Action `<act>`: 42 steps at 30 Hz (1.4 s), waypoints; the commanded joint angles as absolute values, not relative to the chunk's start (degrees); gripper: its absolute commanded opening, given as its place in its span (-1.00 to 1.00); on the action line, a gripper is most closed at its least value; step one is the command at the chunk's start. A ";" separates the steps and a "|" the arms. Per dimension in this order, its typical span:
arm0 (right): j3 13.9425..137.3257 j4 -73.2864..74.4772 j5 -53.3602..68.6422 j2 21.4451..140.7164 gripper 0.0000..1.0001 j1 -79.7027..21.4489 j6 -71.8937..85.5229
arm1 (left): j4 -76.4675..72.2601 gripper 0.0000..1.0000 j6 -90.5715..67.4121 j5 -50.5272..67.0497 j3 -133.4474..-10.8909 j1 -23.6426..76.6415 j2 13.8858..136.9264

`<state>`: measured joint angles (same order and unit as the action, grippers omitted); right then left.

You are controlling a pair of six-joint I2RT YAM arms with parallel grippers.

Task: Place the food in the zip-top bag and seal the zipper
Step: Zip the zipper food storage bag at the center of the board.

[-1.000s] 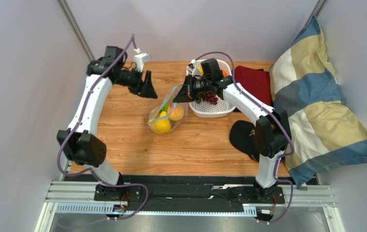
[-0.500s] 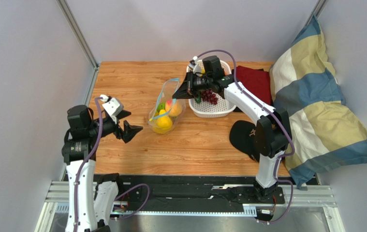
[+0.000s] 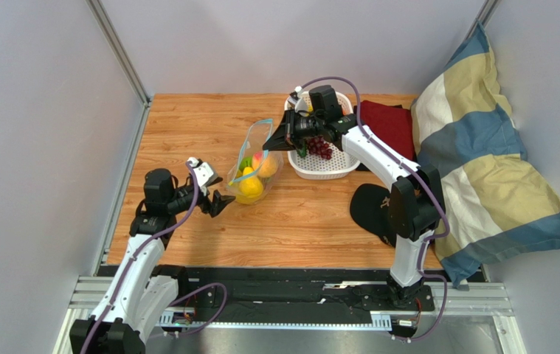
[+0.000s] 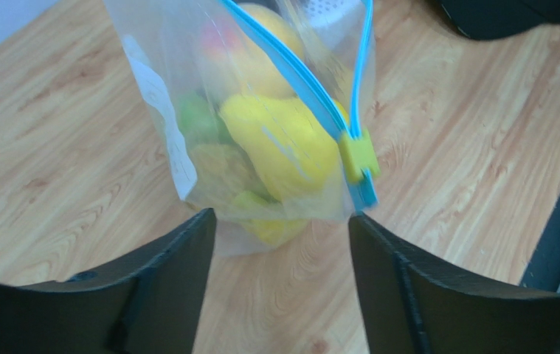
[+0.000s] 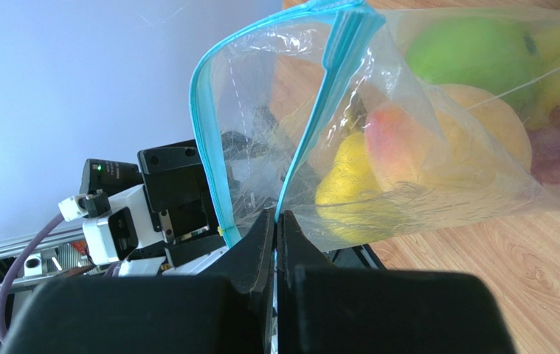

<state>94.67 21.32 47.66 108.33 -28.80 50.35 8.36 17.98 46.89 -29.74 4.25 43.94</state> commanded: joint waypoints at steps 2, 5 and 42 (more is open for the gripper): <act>94.92 18.37 47.90 105.64 -1.00 -28.65 50.62 | -8.68 0.32 11.00 41.57 -29.27 7.03 47.19; 94.75 18.46 47.81 105.64 -1.00 -28.48 50.54 | -9.58 0.03 10.81 41.84 -29.44 7.38 48.51; 107.07 31.30 54.58 100.73 0.45 -39.28 -31.54 | 6.94 -1.00 22.50 51.68 -41.22 7.38 49.83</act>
<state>108.29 34.70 53.84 101.49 -33.82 -16.71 7.99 19.09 48.71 -38.33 7.14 50.17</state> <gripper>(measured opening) 0.753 0.009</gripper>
